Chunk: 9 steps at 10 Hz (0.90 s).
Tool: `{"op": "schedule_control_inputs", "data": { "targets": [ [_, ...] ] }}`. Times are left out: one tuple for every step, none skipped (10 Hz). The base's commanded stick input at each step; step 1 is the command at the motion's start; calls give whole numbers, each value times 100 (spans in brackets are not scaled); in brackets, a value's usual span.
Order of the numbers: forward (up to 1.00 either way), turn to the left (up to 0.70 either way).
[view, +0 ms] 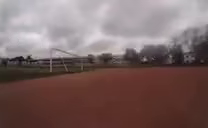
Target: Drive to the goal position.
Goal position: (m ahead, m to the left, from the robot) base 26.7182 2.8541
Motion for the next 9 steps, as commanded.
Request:
{"op": "schedule_control_inputs", "data": {
  "targets": [
    [70,0],
    [70,0],
    [70,0],
    [70,0],
    [70,0],
    [70,0],
    [70,0],
    [70,0],
    [70,0]
  ]
}}
